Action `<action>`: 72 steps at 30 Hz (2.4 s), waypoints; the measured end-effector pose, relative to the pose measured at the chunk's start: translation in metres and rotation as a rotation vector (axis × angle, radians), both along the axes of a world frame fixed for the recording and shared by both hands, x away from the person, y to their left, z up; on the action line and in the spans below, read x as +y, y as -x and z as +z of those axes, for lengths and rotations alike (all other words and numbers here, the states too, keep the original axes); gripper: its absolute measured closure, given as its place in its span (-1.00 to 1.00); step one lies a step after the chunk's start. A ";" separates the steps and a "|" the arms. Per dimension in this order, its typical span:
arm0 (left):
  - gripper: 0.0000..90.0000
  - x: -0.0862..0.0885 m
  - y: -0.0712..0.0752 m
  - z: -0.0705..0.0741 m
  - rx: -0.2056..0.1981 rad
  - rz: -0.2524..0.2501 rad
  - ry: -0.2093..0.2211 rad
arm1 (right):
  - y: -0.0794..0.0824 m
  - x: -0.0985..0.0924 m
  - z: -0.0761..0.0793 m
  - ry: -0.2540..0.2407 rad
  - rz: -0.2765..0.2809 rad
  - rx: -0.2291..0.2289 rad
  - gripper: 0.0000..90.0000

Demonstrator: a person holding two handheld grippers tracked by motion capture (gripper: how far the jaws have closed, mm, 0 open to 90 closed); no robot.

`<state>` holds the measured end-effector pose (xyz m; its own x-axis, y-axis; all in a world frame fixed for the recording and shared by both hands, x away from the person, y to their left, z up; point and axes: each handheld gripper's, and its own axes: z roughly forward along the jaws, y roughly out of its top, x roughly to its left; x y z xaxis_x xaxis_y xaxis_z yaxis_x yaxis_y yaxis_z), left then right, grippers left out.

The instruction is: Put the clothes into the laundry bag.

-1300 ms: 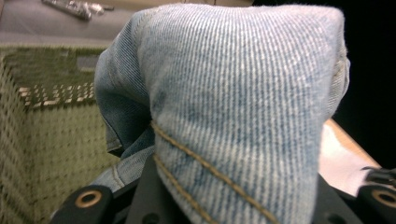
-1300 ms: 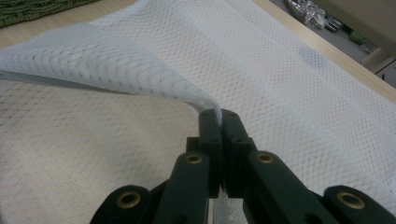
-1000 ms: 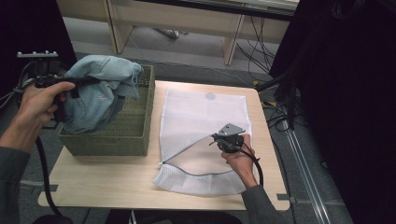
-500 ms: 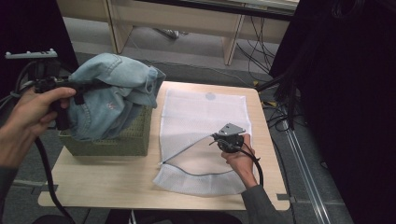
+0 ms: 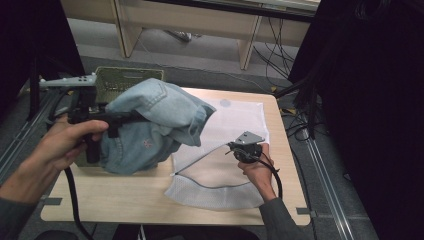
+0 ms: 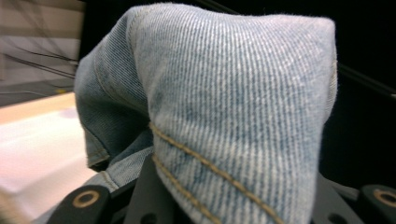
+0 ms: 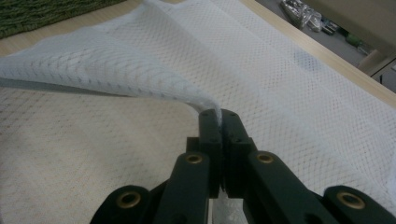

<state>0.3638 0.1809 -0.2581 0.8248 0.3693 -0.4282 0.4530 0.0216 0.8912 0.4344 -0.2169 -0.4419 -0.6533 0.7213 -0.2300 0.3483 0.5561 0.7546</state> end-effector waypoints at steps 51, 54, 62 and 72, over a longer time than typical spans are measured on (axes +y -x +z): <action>-0.51 -0.174 -0.049 -0.197 0.304 -0.070 -0.401 | 0.019 0.002 0.035 0.038 0.047 -0.164 1.00; -0.61 -0.162 -0.046 -0.180 0.292 -0.064 -0.361 | 0.019 0.001 0.035 0.034 0.038 -0.152 1.00; -0.51 -0.128 -0.071 -0.154 0.252 0.060 -0.326 | 0.018 0.001 0.034 0.035 0.045 -0.149 1.00; -0.50 -0.158 -0.121 -0.211 0.266 0.036 -0.455 | 0.016 0.001 0.032 0.031 0.047 -0.148 1.00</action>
<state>0.4850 0.0230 -0.4694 0.6928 0.5925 -0.4111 0.6710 -0.3208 0.6684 0.4181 -0.2159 -0.4095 -0.6433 0.6819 -0.3480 0.2074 0.5928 0.7782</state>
